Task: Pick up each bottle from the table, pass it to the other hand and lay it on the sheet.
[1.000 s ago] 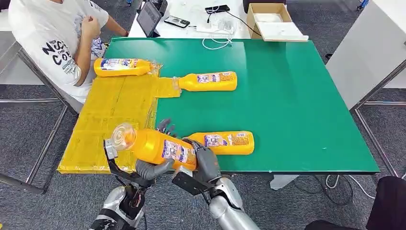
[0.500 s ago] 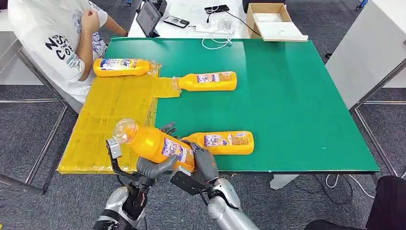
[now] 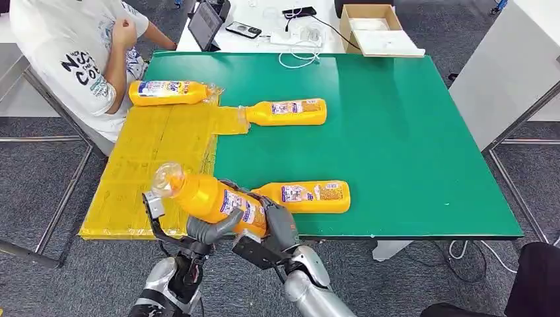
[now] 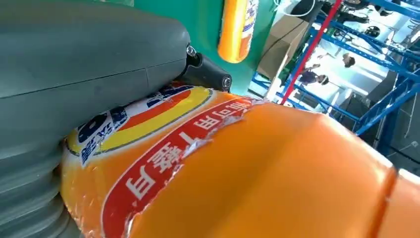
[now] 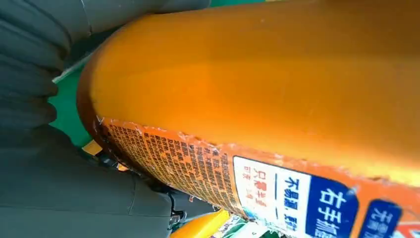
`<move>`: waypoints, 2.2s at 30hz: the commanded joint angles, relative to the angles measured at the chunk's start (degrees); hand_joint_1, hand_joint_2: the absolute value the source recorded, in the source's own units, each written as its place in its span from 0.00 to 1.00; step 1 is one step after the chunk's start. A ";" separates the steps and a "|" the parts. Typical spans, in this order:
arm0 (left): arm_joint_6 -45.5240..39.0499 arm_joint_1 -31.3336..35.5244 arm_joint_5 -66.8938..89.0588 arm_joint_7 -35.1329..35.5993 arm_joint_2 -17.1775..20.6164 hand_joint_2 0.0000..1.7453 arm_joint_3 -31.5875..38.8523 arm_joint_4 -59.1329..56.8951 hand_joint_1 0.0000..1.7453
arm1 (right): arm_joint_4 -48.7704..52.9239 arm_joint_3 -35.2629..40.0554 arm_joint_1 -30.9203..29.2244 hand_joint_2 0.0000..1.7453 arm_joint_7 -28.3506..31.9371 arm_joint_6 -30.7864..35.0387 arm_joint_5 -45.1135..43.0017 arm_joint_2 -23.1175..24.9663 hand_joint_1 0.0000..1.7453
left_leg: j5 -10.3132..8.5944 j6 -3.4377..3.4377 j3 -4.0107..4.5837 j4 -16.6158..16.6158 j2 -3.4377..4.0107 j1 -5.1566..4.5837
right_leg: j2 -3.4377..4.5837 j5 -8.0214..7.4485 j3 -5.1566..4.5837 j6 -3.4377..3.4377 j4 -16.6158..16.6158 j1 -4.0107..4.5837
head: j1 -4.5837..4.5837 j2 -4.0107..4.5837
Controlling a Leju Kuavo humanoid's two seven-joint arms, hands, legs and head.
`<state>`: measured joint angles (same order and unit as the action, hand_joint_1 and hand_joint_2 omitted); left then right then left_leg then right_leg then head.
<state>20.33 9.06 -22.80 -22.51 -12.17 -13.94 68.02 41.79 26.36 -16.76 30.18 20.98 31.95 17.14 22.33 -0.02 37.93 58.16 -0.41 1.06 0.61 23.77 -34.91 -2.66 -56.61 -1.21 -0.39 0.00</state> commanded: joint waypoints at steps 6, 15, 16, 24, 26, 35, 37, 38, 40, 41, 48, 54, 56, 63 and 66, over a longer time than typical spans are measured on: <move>-0.14 4.50 -0.74 0.60 -2.69 1.00 -0.99 -0.64 1.00 | -4.77 5.64 1.23 1.00 0.83 -2.01 1.17 -0.44 1.00 | 0.07 -0.05 -0.19 0.02 -0.24 0.05 | -0.32 0.14 0.31 0.12 0.03 0.09 | 0.00 0.00; -14.88 7.14 10.06 -6.19 -2.15 1.00 2.26 1.16 1.00 | 12.43 4.09 5.77 0.00 4.05 -2.00 -4.50 -2.85 0.00 | 0.03 -0.03 -0.01 0.06 -0.14 0.07 | -0.28 0.09 0.13 0.10 -0.02 0.09 | 0.00 0.00; -16.29 7.84 10.69 -6.16 -2.18 1.00 3.23 0.89 1.00 | 15.08 3.98 6.41 0.00 3.83 -2.41 -5.07 -3.38 0.00 | 0.11 -0.05 -0.16 0.11 -0.21 0.08 | -0.38 0.19 0.32 0.14 -0.05 0.12 | -0.02 0.00; -28.43 14.90 13.90 -10.86 -1.49 1.00 12.17 -0.15 1.00 | 27.87 -1.04 9.77 0.00 5.88 -1.04 -12.97 -4.38 0.00 | 0.06 -0.04 -0.13 0.04 0.00 0.02 | -0.12 0.06 0.21 0.14 -0.05 0.07 | 0.02 0.00; -28.71 15.50 13.55 -10.57 -1.64 1.00 12.70 0.17 1.00 | 27.50 -1.04 9.43 0.00 5.96 -1.30 -13.42 -4.42 0.00 | 0.05 -0.06 -0.17 0.04 -0.15 0.04 | -0.31 0.10 0.31 0.14 -0.04 0.09 | -0.02 0.00; -52.85 19.37 40.18 -13.84 3.48 1.00 10.41 -7.05 1.00 | 33.89 -0.81 10.73 0.00 9.82 3.32 -17.15 -3.96 0.00 | 0.03 -0.02 -0.17 -0.03 -0.03 0.01 | -0.12 0.05 0.27 0.12 0.00 0.05 | -0.02 0.00; -59.13 22.53 52.24 -11.35 5.17 1.00 10.02 -16.12 1.00 | 37.50 -0.13 11.53 0.00 9.82 6.92 -17.98 -4.73 0.00 | 0.04 -0.01 -0.22 -0.04 -0.05 0.01 | -0.14 0.07 0.32 0.14 -0.01 0.04 | 0.00 0.00; -60.33 23.97 57.84 -8.43 6.13 1.00 9.36 -20.65 1.00 | 38.74 -0.28 11.77 0.00 9.82 8.19 -18.17 -4.74 0.00 | 0.06 -0.02 -0.32 -0.05 -0.07 0.00 | -0.19 0.11 0.42 0.17 0.00 0.05 | -0.02 0.00; -60.33 25.55 78.44 -5.12 5.11 1.00 17.52 -27.41 1.00 | 39.48 -0.74 11.82 0.00 9.82 9.23 -19.80 -4.72 0.00 | 0.01 -0.02 -0.31 -0.09 -0.12 0.00 | -0.21 0.07 0.41 0.15 0.02 0.04 | 0.00 0.00; -60.33 25.75 80.94 -3.91 5.61 1.00 18.01 -28.06 1.00 | 39.46 -1.07 11.89 0.00 9.82 9.35 -20.07 -4.61 0.00 | 0.01 -0.02 -0.31 -0.10 0.03 -0.01 | -0.05 0.02 0.35 0.12 0.05 0.02 | 0.00 0.00; -60.33 26.86 89.23 0.63 6.49 1.00 18.21 -32.42 1.00 | 39.22 -1.21 11.60 0.00 9.82 9.20 -21.30 -4.47 0.00 | 0.08 -0.03 -0.29 -0.02 0.17 0.03 | -0.04 0.05 0.33 0.14 0.01 0.07 | -0.02 0.00; -60.04 29.67 99.45 7.21 10.84 1.00 16.18 -45.20 1.00 | 39.31 -2.48 11.18 0.00 9.82 8.99 -23.01 -3.78 0.00 | 0.03 -0.02 -0.19 -0.05 0.09 0.02 | 0.08 -0.01 0.24 0.09 0.02 0.04 | -0.02 0.00; -58.84 29.84 102.25 8.52 11.35 1.00 15.95 -46.92 1.00 | 39.26 -2.82 11.15 1.00 9.82 8.27 -23.19 -3.56 0.00 | 0.06 -0.02 -0.27 -0.04 0.16 0.03 | 0.04 0.02 0.31 0.13 0.02 0.07 | -0.02 0.00; -54.25 29.87 101.18 9.48 11.93 1.00 16.59 -48.48 1.00 | 37.26 -3.12 11.02 1.00 9.82 6.97 -23.09 -2.96 0.00 | 0.09 -0.04 -0.26 0.01 0.15 0.05 | 0.00 0.06 0.33 0.12 0.01 0.08 | -0.02 0.00; -54.25 29.87 101.18 9.48 11.93 1.00 16.59 -48.48 1.00 | 37.26 -3.12 11.02 1.00 9.82 6.97 -23.09 -2.96 0.00 | 0.10 -0.04 -0.28 0.00 0.16 0.06 | 0.00 0.07 0.35 0.14 0.01 0.09 | -0.04 0.00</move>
<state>-34.84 35.26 78.12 -13.44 -1.77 2.58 27.13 81.79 24.81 -4.42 40.11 28.22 9.07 14.42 22.30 -0.01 37.99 58.16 -0.32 1.08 0.64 23.73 -34.91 -2.65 -56.64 -1.19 -0.44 0.00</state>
